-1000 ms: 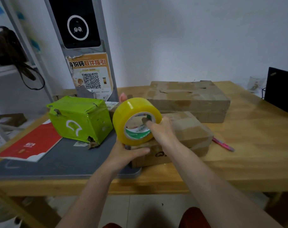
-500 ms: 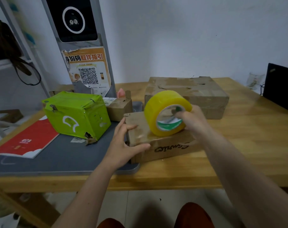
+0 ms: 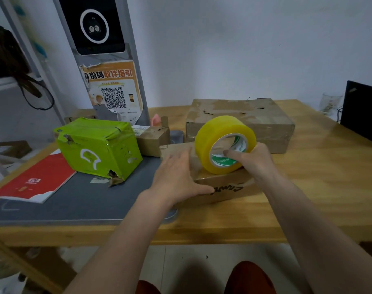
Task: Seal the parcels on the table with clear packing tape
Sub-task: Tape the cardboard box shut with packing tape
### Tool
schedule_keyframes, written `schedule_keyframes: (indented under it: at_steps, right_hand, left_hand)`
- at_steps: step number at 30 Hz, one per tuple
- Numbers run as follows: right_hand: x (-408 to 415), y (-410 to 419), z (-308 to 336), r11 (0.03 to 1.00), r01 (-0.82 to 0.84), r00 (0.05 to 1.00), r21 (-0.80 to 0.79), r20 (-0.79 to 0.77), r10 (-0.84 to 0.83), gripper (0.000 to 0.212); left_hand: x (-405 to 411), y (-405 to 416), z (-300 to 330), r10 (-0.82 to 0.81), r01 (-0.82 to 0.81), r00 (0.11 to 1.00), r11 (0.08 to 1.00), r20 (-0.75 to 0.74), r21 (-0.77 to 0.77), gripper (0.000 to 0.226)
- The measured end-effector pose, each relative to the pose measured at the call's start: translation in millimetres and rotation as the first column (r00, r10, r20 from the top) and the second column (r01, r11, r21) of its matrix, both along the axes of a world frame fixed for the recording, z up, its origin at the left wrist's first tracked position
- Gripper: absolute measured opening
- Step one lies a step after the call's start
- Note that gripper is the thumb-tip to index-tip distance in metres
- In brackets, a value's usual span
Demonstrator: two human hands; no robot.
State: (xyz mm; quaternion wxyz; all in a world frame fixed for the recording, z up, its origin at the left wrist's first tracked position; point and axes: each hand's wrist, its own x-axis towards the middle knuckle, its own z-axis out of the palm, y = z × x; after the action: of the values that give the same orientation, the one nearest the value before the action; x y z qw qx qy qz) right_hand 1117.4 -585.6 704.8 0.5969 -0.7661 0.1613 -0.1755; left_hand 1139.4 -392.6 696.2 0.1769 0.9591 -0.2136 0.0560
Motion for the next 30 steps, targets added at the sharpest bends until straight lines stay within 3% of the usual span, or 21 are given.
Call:
schedule_keyframes:
  at_steps: [6, 8, 14, 19, 23, 28, 30]
  right_hand:
    - [2, -5, 1, 0.996, 0.006, 0.999, -0.088, 0.035, -0.003, 0.014]
    - [3, -9, 5, 0.993, -0.018, 0.999, -0.116, 0.031, 0.022, 0.005]
    - [0, -28, 17, 0.968, -0.018, 0.999, -0.251, 0.03, 0.026, 0.008]
    - [-6, -62, 17, 0.983, 0.108, 0.993, -0.147, 0.063, -0.1, 0.005]
    - [-7, -52, -1, 0.988, 0.148, 0.987, 0.033, 0.063, -0.15, 0.012]
    - [-3, -48, -5, 0.984, 0.177, 0.983, 0.038, 0.042, -0.178, 0.033]
    - [-3, -47, -8, 0.979, 0.201, 0.978, 0.04, 0.05, -0.203, 0.03]
  left_hand:
    - [-1, -9, -8, 0.057, -0.06, 0.996, 0.997, 0.066, 0.052, 0.134]
    - [-2, -9, -7, 0.061, -0.064, 0.997, 0.996, 0.057, 0.054, 0.135]
    - [-5, -7, -6, 0.061, -0.064, 0.997, 0.996, 0.052, 0.061, 0.131]
    - [-4, -9, -6, 0.065, -0.068, 0.997, 0.995, 0.042, 0.068, 0.13]
    - [-6, -15, -1, 0.061, -0.065, 0.997, 0.99, 0.038, 0.124, 0.131]
    - [-4, -38, 5, 0.054, -0.076, 0.993, 0.97, 0.103, 0.231, 0.13]
    - [-3, -48, 3, 0.06, -0.081, 0.994, 0.97, 0.095, 0.23, 0.128]
